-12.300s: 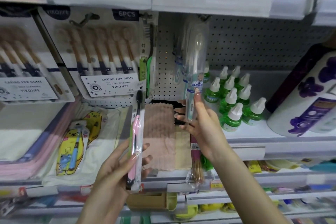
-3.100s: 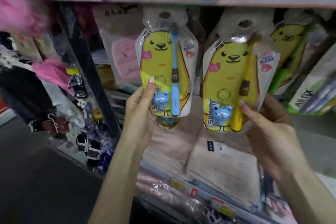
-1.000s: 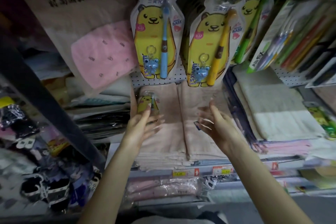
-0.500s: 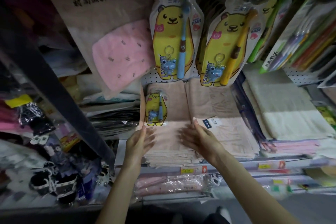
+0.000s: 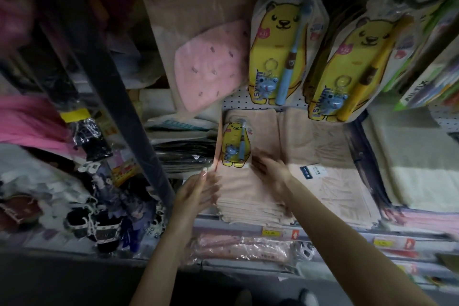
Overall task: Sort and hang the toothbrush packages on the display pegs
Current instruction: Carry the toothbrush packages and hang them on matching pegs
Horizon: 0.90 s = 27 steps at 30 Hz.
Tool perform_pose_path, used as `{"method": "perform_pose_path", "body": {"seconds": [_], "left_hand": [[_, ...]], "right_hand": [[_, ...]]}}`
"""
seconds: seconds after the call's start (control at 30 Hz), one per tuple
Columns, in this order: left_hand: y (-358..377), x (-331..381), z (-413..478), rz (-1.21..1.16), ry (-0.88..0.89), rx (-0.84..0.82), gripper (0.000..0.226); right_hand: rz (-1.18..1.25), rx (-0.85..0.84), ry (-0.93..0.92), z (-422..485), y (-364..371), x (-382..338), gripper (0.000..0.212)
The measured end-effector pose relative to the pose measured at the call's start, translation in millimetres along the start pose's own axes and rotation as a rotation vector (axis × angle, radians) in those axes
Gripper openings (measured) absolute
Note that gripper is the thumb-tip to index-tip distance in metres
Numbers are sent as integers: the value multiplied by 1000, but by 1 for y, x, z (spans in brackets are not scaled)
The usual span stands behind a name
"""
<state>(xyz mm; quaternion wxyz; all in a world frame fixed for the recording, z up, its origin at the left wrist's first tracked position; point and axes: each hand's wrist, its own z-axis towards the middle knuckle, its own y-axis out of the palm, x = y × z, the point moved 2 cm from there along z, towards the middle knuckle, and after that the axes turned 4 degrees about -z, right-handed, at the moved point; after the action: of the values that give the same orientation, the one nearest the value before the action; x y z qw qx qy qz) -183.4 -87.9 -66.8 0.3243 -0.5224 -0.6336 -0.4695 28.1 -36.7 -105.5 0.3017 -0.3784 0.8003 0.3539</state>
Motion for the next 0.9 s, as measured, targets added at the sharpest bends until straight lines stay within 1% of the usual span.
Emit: {"method": "perform_pose_path", "body": {"seconds": [0.07, 0.17, 0.2, 0.27, 0.3, 0.4, 0.47, 0.57, 0.63, 0.7, 0.73, 0.8, 0.9], "left_hand": [[-4, 5, -2, -4, 3, 5, 45], [-7, 13, -6, -42, 15, 24, 42], [-9, 15, -7, -55, 19, 27, 42], [-11, 18, -10, -58, 19, 29, 45], [-13, 18, -12, -58, 21, 32, 46], [-15, 18, -16, -58, 39, 50, 47], [-13, 15, -17, -59, 38, 55, 47], [-6, 9, -16, -35, 37, 34, 47], [3, 6, -15, -39, 35, 21, 46], [11, 1, -15, -46, 32, -6, 43], [17, -1, -15, -42, 30, -23, 40], [27, -5, -17, -37, 33, -31, 31], [39, -13, -16, -55, 20, -1, 25]], "right_hand": [[-96, 5, 13, 5, 10, -4, 4], [-250, 62, 28, 14, 28, -11, 9], [-275, 79, 14, 17, 33, -12, 15], [-286, 88, -14, 23, 43, -12, 36], [-307, 94, -25, 28, 47, -11, 44], [-375, 127, -46, 28, 54, -7, 60], [-368, 98, -34, 25, 50, -7, 58], [-356, 90, -50, 14, 34, -12, 46], [-284, 123, -65, 7, 18, -14, 46], [-269, 145, -65, -3, 1, -13, 49], [-279, 137, -51, -10, -9, -13, 48], [-272, 90, -22, -25, -24, -11, 39], [-238, 2, -62, -50, -41, -15, 29]]}}
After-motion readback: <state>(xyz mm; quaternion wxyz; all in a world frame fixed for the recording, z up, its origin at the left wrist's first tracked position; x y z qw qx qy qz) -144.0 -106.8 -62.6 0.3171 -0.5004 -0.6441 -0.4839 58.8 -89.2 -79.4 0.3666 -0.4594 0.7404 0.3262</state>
